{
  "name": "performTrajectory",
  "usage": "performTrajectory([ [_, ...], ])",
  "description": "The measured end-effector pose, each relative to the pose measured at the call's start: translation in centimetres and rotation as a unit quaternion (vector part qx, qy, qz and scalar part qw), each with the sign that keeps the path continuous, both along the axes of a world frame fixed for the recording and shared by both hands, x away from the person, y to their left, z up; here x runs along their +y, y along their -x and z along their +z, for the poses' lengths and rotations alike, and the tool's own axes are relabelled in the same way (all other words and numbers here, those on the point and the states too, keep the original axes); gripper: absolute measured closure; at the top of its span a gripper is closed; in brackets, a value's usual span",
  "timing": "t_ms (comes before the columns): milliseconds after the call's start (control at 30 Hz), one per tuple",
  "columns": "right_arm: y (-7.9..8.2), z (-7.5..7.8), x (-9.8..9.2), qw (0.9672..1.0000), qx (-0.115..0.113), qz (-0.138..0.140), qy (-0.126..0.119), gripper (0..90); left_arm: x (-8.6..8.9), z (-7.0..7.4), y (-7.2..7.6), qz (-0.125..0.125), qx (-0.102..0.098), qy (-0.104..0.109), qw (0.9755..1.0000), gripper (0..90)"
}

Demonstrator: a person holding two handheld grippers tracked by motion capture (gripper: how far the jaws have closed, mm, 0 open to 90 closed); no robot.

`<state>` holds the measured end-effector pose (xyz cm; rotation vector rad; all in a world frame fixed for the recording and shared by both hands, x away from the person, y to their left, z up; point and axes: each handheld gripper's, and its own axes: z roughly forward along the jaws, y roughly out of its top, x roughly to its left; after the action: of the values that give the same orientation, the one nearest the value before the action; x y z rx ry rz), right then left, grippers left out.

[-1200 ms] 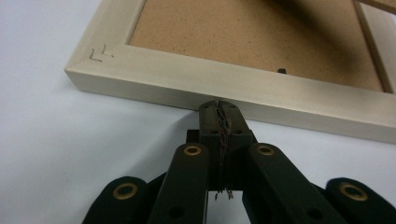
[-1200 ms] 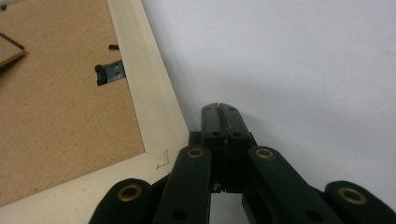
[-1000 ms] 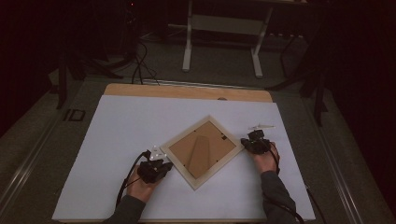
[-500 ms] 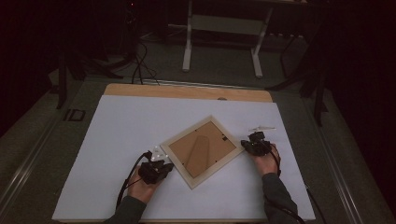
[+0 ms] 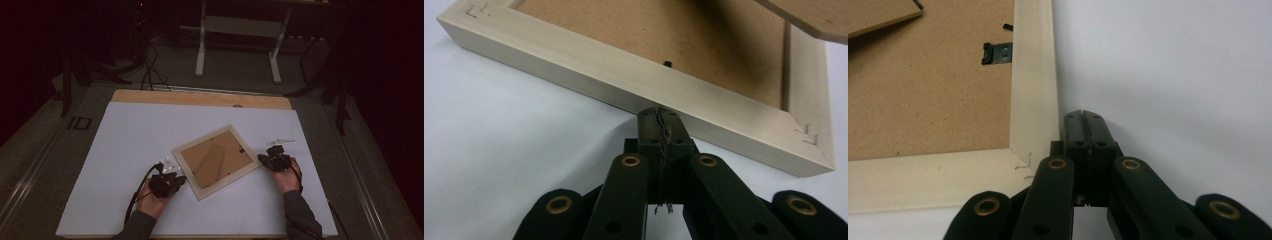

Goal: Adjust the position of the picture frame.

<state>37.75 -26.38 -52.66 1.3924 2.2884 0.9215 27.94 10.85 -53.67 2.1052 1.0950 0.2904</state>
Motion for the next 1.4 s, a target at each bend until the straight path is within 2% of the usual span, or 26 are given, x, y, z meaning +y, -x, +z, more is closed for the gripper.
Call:
performTrajectory([
  [467,1.4,0.0,-0.1,0.9999,0.0,0.012,0.003,90.0,0.0,0.1,0.4,-0.002,0.007,0.0,1.0,90.0],
  [667,2.0,-0.1,-0.3,0.9998,0.0,0.016,-0.007,90.0,0.0,0.2,0.8,-0.011,0.008,-0.006,0.9999,89.9],
  [1000,3.1,-0.2,-0.6,0.9997,0.001,0.016,-0.02,90.0,-0.1,0.3,1.3,-0.015,0.012,-0.011,0.9998,89.9],
  [1400,3.9,-0.3,-0.8,0.9997,0.003,0.007,-0.024,90.0,-0.1,0.3,1.0,-0.01,0.012,-0.012,0.9998,90.0],
])
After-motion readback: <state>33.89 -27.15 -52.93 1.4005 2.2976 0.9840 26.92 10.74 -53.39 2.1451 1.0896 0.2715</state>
